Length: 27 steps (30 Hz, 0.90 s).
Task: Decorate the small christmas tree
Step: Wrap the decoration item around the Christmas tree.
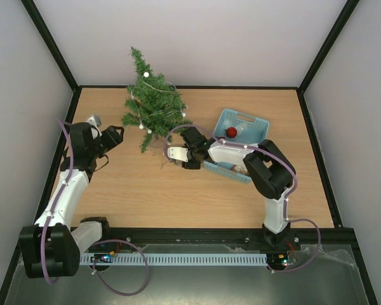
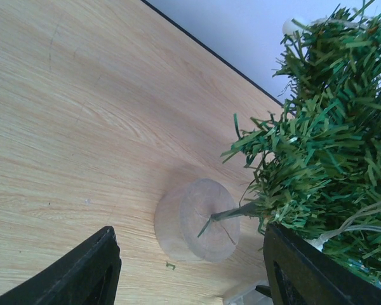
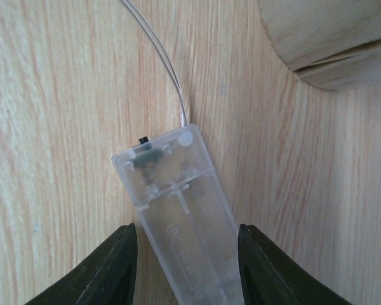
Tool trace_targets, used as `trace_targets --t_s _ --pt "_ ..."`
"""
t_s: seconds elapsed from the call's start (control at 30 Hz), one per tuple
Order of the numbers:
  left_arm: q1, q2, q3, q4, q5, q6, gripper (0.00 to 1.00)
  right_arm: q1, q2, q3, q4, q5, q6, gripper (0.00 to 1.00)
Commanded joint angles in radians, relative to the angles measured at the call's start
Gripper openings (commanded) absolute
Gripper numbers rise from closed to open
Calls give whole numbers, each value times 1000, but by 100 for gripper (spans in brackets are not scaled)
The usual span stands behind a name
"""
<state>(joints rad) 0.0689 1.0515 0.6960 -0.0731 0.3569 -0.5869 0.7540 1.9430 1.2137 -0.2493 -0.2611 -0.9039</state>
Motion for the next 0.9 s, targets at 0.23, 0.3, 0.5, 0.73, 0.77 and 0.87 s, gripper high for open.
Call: trace_targets --t_s 0.23,0.3,0.5,0.73,0.77,0.87 --pt "-8 -38 -26 -37 7 -15 63 103 -12 8 -100 -102 107 42" --pt "-11 -47 -35 -57 -1 -7 63 120 -27 10 -93 -129 143 42" --pt "-13 -66 -82 -74 -6 -21 63 129 -130 -65 -31 -197 194 46" --pt "-25 -73 -107 -56 6 -13 63 104 -99 -20 -105 -196 136 60" --pt "-28 -71 -108 -57 4 -9 63 104 -85 -2 -119 -197 134 60" --pt "-30 -68 -110 -58 5 -6 63 101 -55 17 -120 -191 140 59"
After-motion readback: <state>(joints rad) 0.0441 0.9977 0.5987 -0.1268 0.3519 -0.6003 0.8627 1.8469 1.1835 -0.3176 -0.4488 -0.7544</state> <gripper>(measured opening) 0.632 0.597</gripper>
